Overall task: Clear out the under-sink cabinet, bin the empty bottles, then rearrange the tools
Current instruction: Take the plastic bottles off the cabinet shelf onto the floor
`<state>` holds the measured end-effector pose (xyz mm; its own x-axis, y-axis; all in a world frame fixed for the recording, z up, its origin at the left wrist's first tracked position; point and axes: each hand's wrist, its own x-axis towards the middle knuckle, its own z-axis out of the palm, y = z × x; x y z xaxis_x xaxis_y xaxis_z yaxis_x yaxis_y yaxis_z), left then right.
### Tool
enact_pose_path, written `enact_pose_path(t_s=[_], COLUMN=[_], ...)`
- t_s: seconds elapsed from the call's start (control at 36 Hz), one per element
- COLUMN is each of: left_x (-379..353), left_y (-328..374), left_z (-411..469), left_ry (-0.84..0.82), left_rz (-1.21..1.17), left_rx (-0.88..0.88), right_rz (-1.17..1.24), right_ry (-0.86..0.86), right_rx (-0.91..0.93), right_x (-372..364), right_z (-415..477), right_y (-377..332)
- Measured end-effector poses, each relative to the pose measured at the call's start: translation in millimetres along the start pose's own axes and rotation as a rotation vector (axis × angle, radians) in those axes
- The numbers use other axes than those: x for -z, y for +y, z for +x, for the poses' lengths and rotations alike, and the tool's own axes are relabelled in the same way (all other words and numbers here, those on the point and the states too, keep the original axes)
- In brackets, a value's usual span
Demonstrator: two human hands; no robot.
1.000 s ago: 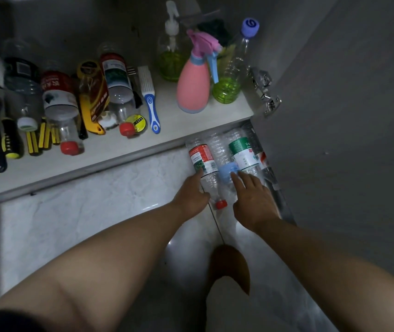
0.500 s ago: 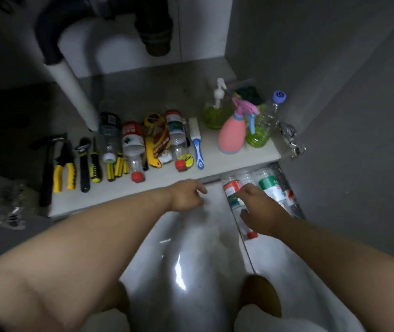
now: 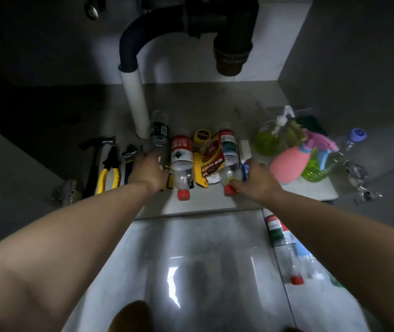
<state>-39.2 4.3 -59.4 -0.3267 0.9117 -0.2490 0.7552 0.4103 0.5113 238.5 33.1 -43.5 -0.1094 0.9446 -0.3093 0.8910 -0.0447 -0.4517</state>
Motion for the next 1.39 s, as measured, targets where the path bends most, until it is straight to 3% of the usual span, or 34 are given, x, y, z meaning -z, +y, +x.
enact_pose_path(t_s=[0.14,0.58,0.72,0.83,0.94,1.06,1.19,1.28,1.39], left_x=[-7,-11,3,10,-6,-45,-106,-131,-151], left_y=[11,12,27,33,41,46,40,40,48], left_z=[24,62,29,-23,-93,-175,-255,-277,-278], left_ry=[0.052,0.092,0.157,0.194,0.219,0.122,-0.041,-0.163,-0.209], left_rz=[-0.044,-0.1,-0.156,-0.38,-0.458,-0.611,-0.652,-0.695,-0.677], left_rx=[0.035,0.205,0.206,0.131,0.12,0.052,0.065,0.096,0.069], right_rz=[0.03,0.156,0.219,0.255,0.267,0.29,0.12,-0.004,-0.036], right_ry=[0.107,0.177,0.206,0.208,0.222,0.182,0.089,-0.012,-0.055], right_rx=[-0.085,-0.153,-0.149,-0.145,-0.182,-0.227,-0.236,-0.247,-0.278], right_x=[-2,-9,10,22,19,-2,-33,-45,-55], right_z=[10,5,-30,-73,-123,-174,-222,-233,-223], right_y=[-9,-1,16,24,31,42,71,88,100])
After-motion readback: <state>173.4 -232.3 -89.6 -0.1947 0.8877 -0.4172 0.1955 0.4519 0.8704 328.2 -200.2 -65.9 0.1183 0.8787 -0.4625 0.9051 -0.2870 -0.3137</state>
